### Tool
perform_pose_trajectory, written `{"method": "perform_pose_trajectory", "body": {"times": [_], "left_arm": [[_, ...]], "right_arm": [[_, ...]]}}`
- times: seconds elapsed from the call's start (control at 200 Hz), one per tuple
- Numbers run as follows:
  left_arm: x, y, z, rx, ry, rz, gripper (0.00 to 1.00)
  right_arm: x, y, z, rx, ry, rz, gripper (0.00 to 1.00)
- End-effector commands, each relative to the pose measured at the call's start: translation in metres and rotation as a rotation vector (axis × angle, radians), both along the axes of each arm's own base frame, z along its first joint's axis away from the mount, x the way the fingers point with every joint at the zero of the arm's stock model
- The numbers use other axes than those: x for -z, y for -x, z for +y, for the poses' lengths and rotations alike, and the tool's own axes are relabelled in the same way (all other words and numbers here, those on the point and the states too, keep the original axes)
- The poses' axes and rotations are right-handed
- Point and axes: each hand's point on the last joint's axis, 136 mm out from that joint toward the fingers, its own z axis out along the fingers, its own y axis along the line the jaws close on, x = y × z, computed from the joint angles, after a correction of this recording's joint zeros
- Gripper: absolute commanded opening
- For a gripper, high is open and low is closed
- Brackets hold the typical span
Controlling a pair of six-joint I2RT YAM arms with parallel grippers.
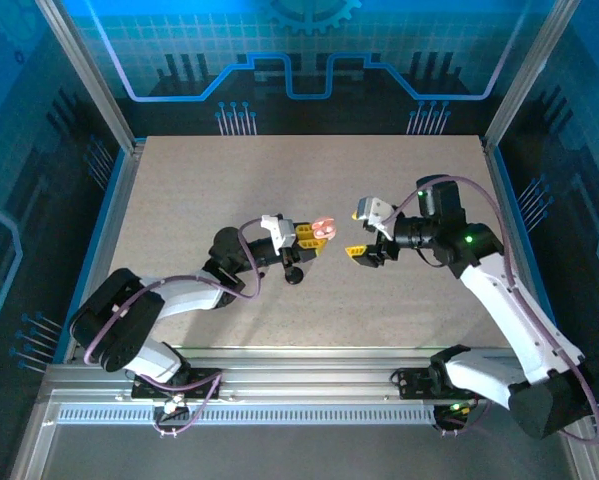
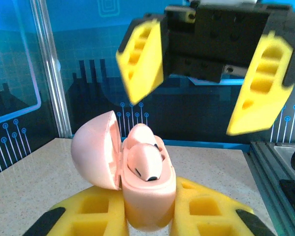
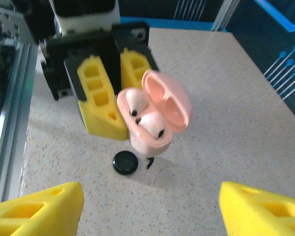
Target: Insert the wireless bluetooth earbuds into the charging case
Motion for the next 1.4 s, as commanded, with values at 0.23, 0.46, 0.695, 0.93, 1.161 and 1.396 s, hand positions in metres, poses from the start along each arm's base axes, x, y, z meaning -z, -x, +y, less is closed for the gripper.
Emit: {"method": "perform_pose_trajectory", "body": {"times": [0.23,0.46,0.695,0.93,1.161,1.396], "left_arm": [[0.006,0.011,-0.001,0.028,-0.037,-0.029,0.13],[0.004,0.012,-0.001,0.031,-0.038,-0.034,0.13],[0.006,0.011,-0.002,0.028,-0.050,-0.032,0.13],[0.009,0.010,-0.003,0.025,-0.060,-0.027,0.13],[0.011,0.011,-0.005,0.033,-0.063,-0.025,0.13],[0.010,0.014,-0.006,0.036,-0.063,-0.032,0.13]], "right_arm": [[0.009,0.000,0.025,-0.182,0.052,-0.014,0.72],[0.012,0.001,0.039,-0.267,0.043,0.006,0.67],[0.007,0.017,0.040,-0.362,0.036,-0.002,0.52],[-0.020,0.022,0.027,-0.328,-0.046,-0.078,0.48],[-0.021,0.020,0.016,-0.281,-0.055,-0.090,0.46],[-0.003,0.001,0.026,-0.270,0.043,-0.103,0.45]]}}
